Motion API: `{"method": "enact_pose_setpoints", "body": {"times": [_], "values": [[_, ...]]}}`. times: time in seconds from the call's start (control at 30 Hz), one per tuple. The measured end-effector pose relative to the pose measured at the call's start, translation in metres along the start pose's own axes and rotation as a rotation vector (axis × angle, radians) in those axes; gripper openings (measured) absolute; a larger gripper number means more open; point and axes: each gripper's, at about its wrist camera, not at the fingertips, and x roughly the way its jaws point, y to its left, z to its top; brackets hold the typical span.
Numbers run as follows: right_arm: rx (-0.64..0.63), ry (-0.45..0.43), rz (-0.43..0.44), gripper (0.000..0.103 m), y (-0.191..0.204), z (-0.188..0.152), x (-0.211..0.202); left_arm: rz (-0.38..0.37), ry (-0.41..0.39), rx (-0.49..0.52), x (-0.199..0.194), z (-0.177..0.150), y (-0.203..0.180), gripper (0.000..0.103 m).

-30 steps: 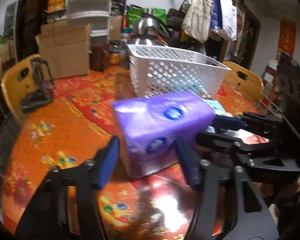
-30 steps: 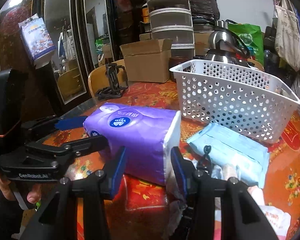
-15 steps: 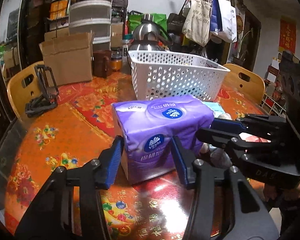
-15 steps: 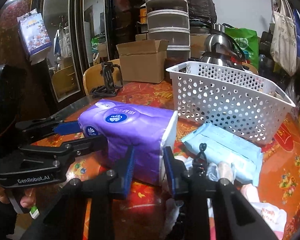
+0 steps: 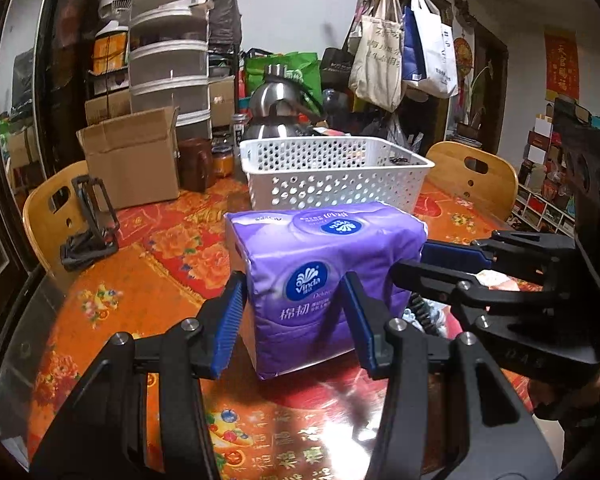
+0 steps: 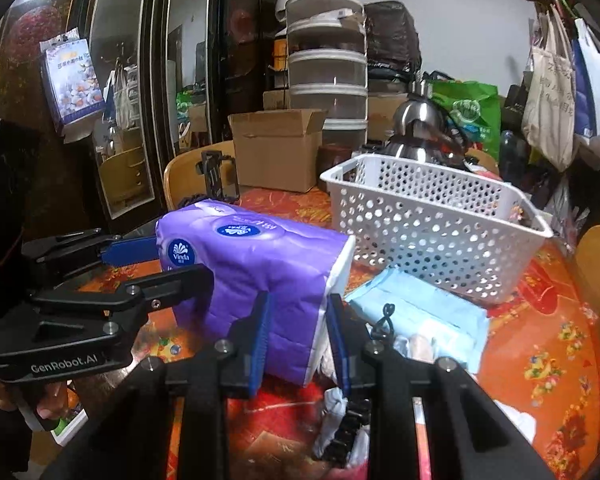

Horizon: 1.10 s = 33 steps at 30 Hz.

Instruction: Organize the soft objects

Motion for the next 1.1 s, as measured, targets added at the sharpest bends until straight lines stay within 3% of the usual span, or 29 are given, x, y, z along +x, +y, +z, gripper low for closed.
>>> {"method": "enact_pose_setpoints", "body": {"times": [0.37, 0.83, 1.1], "values": [[0.025, -0.024, -0.027, 0.026, -0.023, 0.015, -0.030, -0.048, -0.030, 0.021, -0.011, 0.031, -0.029, 0.046], [0.003, -0.086, -0.089, 0.026, -0.053, 0.070, -0.064, -0.071, -0.090, 0.059, -0.016, 0.112, -0.060, 0.046], [0.008, -0.080, -0.123, 0.026, -0.081, 0.105, -0.062, -0.076, -0.101, 0.076, 0.006, 0.172, -0.069, 0.046]]}}
